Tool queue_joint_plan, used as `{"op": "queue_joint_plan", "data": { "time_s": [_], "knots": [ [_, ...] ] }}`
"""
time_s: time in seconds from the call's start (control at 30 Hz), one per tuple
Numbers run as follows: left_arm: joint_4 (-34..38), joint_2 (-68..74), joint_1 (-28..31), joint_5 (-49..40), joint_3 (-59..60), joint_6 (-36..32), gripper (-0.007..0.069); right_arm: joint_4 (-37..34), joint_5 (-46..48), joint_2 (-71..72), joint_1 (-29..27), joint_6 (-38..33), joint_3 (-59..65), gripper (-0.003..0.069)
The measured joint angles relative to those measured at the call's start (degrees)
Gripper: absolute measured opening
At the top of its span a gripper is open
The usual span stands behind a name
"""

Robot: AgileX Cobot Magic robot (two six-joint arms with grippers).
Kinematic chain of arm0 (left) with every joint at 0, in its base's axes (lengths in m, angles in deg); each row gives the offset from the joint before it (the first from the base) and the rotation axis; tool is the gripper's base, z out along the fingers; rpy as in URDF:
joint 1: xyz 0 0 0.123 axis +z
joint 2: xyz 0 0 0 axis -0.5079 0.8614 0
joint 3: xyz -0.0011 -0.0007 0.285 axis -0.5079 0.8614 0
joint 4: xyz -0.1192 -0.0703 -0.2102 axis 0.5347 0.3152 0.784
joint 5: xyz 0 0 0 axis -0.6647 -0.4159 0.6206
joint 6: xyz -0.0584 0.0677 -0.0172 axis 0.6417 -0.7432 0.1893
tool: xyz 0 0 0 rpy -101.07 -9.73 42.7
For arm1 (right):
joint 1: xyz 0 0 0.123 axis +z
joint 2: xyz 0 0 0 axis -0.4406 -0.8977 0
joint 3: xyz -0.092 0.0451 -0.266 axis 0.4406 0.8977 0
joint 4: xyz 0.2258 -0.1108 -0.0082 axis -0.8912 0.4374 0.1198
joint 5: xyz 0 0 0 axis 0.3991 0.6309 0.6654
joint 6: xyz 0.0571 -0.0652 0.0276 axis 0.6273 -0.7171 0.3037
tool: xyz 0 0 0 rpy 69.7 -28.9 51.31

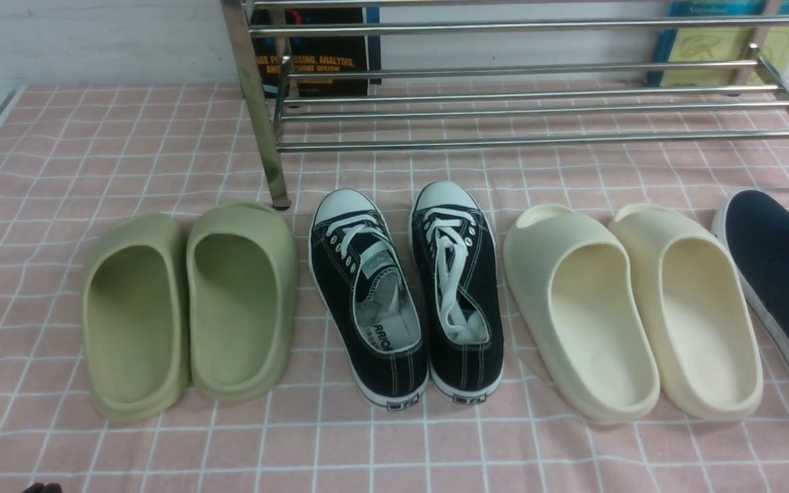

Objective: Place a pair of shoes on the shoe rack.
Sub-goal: Use the right arm to grab the shoe closest to it

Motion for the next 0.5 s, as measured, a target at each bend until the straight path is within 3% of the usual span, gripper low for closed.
{"op": "queue_joint_plan", "data": {
  "time_s": [0.33, 0.5],
  "knots": [
    [0.00, 0.00, 0.00, 0.00, 0.00, 0.00, 0.0085, 0.39, -41.27, 0.00, 0.00, 0.65, 0.00, 0.0016],
    [0.00, 0.00, 0.00, 0.00, 0.00, 0.00, 0.0090, 1.36, -56.66, 0.00, 0.00, 7.60, 0.00, 0.0021]
  ]
}}
